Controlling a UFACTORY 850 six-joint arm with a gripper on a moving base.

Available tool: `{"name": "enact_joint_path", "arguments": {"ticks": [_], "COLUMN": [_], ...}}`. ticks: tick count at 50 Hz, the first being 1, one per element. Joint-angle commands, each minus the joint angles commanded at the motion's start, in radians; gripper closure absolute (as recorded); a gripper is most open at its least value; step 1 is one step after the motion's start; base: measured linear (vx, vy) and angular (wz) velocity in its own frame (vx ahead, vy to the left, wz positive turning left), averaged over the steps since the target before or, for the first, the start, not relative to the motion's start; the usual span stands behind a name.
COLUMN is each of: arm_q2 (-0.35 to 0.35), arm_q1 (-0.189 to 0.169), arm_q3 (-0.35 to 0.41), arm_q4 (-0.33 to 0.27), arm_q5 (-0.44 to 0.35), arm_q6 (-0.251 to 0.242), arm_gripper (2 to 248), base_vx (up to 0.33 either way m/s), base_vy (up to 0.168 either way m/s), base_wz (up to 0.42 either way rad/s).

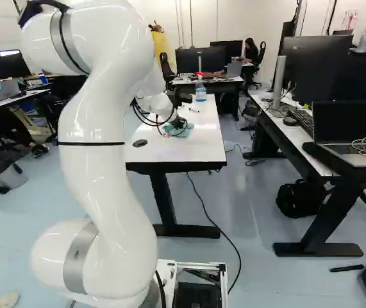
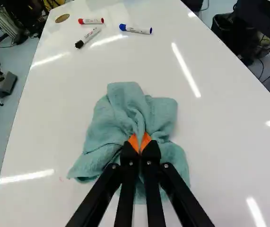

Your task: Clean the table with the green towel

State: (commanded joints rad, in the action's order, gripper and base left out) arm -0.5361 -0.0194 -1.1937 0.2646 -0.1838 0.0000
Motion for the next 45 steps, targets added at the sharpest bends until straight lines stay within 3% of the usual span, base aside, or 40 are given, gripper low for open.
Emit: {"name": "enact_joint_path", "arguments": {"ticks": [22,45], "arm_q2": [-0.075,-0.091], "arm_q1": [0.027,0.084], "arm_q3": [-0.102,-0.123], "arm_q4": [0.0,0.0], "arm_q5": [0.0,0.0], "arm_q6": [0.0,0.0], "arm_gripper": [226,226], "base_vx": [0.0,0.0], "base_vy": [0.0,0.0], "base_wz": [0.0,0.0]}}
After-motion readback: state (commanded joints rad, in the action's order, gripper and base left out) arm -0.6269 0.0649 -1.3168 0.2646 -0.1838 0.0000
